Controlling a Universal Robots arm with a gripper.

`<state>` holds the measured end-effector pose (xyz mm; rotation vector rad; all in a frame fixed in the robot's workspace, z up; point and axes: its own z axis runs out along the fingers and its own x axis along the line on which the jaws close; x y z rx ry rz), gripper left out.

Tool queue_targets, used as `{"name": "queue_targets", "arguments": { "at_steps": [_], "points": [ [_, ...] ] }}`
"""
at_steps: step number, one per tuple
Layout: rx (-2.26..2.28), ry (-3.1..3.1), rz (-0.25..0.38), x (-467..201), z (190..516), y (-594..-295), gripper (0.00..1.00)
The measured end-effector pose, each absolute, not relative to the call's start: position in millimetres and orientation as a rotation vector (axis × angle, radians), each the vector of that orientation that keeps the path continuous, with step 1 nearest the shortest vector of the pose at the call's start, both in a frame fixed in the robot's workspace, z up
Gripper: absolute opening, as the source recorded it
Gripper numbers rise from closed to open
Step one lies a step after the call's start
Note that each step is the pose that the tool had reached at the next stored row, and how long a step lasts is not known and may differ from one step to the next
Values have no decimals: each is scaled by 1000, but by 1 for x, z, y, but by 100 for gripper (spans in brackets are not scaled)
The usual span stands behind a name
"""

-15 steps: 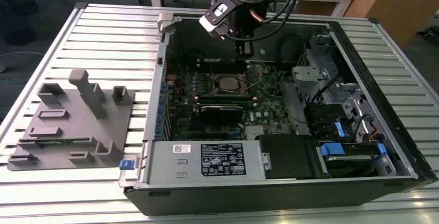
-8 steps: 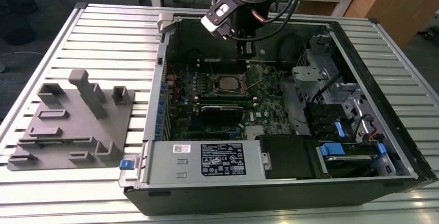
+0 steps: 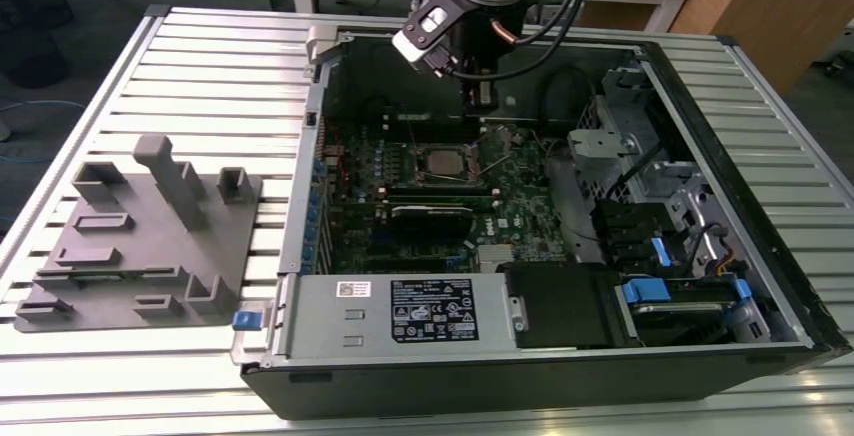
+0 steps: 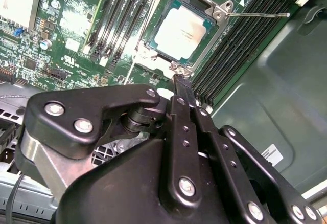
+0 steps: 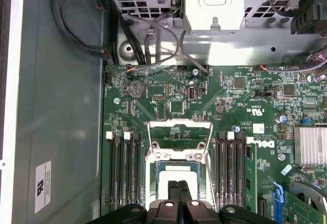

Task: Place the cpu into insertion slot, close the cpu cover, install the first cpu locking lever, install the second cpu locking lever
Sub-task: 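Close the cpu cover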

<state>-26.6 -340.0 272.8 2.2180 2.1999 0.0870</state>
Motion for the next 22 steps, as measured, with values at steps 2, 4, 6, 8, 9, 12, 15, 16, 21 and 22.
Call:
{"name": "queue_targets", "arguments": {
  "at_steps": [2, 4, 6, 8, 9, 12, 15, 16, 21, 22],
  "points": [
    [2218, 2200, 87, -25, 273, -340, 10],
    [2218, 2200, 87, -25, 273, -340, 10],
    [2218, 2200, 87, -25, 273, -340, 10],
    [2218, 2200, 87, -25, 273, -340, 10],
    [2218, 2200, 87, -25, 273, -340, 10],
    [2218, 2200, 87, -24, 273, -340, 10],
    [2218, 2200, 87, -24, 273, -340, 10],
    [2218, 2200, 87, -24, 273, -340, 10],
    [2218, 2200, 87, -23, 273, -340, 10],
    [2218, 2200, 87, -22, 273, -340, 10]
  ]
}}
